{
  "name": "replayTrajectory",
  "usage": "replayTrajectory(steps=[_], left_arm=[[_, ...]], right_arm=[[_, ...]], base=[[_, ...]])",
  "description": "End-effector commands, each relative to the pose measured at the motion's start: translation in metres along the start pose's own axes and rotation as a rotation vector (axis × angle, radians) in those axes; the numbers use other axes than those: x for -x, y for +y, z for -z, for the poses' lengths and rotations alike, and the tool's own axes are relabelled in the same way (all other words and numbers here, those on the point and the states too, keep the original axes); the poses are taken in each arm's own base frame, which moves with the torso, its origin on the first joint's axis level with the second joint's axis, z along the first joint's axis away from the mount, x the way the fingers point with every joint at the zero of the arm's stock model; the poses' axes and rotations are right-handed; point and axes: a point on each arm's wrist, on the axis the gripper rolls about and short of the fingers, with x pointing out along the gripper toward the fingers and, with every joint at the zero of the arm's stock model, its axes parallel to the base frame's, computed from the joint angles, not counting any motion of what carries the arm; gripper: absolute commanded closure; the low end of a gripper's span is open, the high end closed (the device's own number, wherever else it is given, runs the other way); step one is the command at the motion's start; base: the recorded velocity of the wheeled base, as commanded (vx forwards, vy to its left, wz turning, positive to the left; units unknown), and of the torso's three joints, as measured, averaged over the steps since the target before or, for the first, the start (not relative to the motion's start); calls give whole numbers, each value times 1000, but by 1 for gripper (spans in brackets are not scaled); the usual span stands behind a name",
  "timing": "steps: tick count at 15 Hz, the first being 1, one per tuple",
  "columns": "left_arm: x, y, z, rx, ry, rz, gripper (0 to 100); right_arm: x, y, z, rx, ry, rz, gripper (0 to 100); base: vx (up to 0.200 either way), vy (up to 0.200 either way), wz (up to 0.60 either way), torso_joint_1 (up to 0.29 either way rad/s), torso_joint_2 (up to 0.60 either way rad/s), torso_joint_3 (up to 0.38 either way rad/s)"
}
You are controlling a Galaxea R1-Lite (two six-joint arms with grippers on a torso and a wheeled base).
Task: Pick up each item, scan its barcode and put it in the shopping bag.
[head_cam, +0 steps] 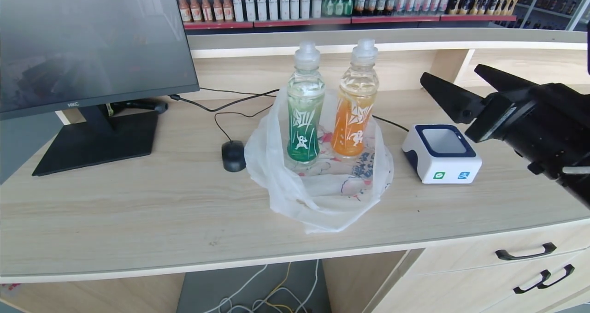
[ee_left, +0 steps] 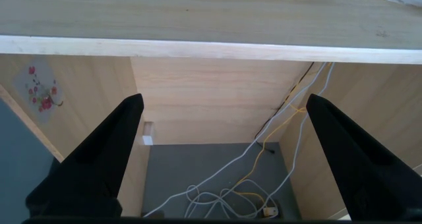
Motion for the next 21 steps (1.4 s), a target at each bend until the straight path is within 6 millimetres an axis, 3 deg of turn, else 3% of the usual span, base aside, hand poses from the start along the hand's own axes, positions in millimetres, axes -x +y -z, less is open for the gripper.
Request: replayTrajectory(steps=[1, 3, 4, 9, 13, 15, 19, 21], left_arm=[[0, 0, 0, 0, 0, 0, 0], [0, 0, 0, 0, 0, 0, 0], [0, 0, 0, 1, 0, 0, 0], [0, 0, 0, -2, 0, 1, 0], [0, 0, 0, 0, 0, 1, 0], [0, 0, 0, 0, 0, 1, 0], [0, 0, 0, -2, 0, 1, 0], [0, 0, 0, 0, 0, 1, 0]], right_arm=[[111, -10, 6, -41, 53, 1, 0], [160, -12, 32, -46, 104, -43, 0], [175, -12, 44, -44, 138, -46, 0], [212, -13, 73, -46, 380, -56, 0], [275, -17, 98, -4, 476, -70, 0], [286, -17, 103, 1, 447, -69, 0], [284, -17, 103, 3, 466, -56, 0], [284, -14, 103, 25, 484, 159, 0]], base=[[0, 0, 0, 0, 0, 0], [0, 0, 0, 0, 0, 0], [0, 0, 0, 0, 0, 0], [0, 0, 0, 0, 0, 0], [0, 0, 0, 0, 0, 0], [0, 0, 0, 0, 0, 0], [0, 0, 0, 0, 0, 0], [0, 0, 0, 0, 0, 0]])
